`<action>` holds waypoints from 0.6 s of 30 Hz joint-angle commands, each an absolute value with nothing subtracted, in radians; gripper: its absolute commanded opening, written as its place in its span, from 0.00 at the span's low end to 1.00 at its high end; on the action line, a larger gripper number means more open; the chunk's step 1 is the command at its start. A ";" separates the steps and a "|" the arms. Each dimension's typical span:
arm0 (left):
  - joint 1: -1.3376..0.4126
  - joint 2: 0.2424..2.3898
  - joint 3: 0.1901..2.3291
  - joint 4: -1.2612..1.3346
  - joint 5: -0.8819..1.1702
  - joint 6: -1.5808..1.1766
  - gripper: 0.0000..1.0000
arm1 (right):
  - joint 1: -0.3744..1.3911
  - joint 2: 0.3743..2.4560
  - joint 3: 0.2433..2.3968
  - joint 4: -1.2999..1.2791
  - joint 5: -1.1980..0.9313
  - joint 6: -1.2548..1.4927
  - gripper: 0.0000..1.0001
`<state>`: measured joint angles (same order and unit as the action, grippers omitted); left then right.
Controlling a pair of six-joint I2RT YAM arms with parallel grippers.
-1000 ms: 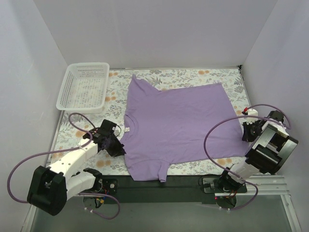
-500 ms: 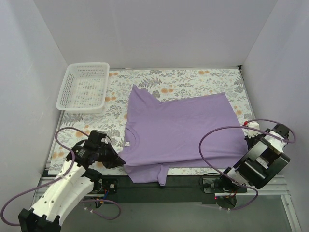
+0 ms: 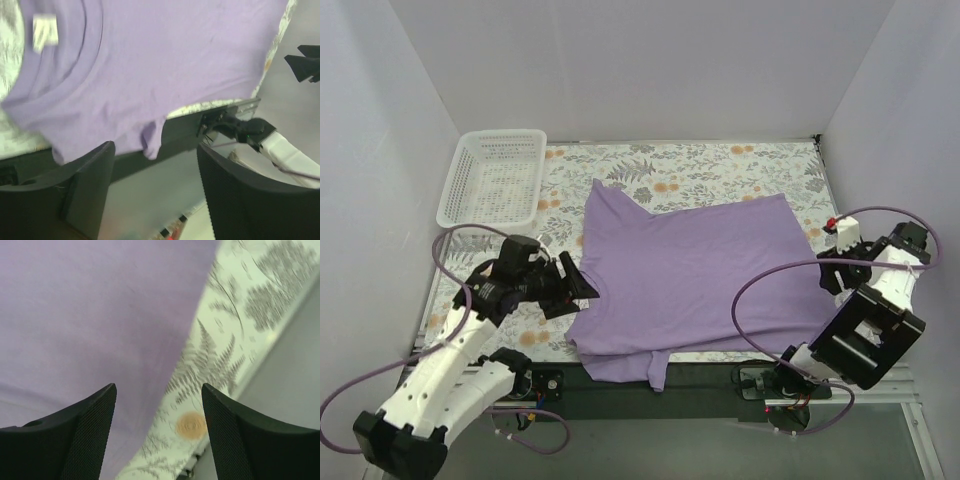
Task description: Fold and stack the t-shirts
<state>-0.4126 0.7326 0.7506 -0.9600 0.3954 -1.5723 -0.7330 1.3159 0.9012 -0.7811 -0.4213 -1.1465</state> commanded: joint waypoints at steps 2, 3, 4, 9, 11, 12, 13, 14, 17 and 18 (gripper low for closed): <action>-0.410 0.920 0.830 -0.636 0.286 -1.384 0.69 | -0.595 1.434 1.001 -0.861 -0.627 -1.068 0.76; -0.399 1.007 0.856 -0.574 0.270 -1.359 0.71 | -0.556 1.462 1.029 -0.856 -0.691 -1.045 0.76; -0.387 1.061 0.873 -0.507 0.265 -1.291 0.73 | -0.537 1.530 1.096 -0.857 -0.725 -1.020 0.76; -0.264 1.566 1.148 -0.315 0.242 -1.151 0.68 | -0.460 1.776 1.360 -0.859 -0.893 -0.818 0.73; -0.206 1.691 1.309 -0.302 0.259 -1.106 0.63 | -0.440 1.879 1.437 -0.853 -0.914 -0.757 0.68; -0.195 1.798 1.372 -0.307 0.268 -1.094 0.59 | -0.422 1.908 1.506 -0.848 -0.910 -0.740 0.67; -0.177 1.849 1.429 -0.319 0.273 -1.085 0.57 | -0.413 1.960 1.535 -0.839 -0.896 -0.721 0.65; -0.169 1.897 1.541 -0.349 0.279 -1.078 0.54 | -0.404 1.982 1.569 -0.831 -0.881 -0.685 0.61; -0.155 2.099 1.732 -0.409 0.264 -1.043 0.48 | -0.379 2.045 1.649 -0.755 -0.801 -0.589 0.55; -0.147 2.135 1.771 -0.420 0.273 -1.039 0.44 | -0.373 2.055 1.679 -0.714 -0.766 -0.565 0.53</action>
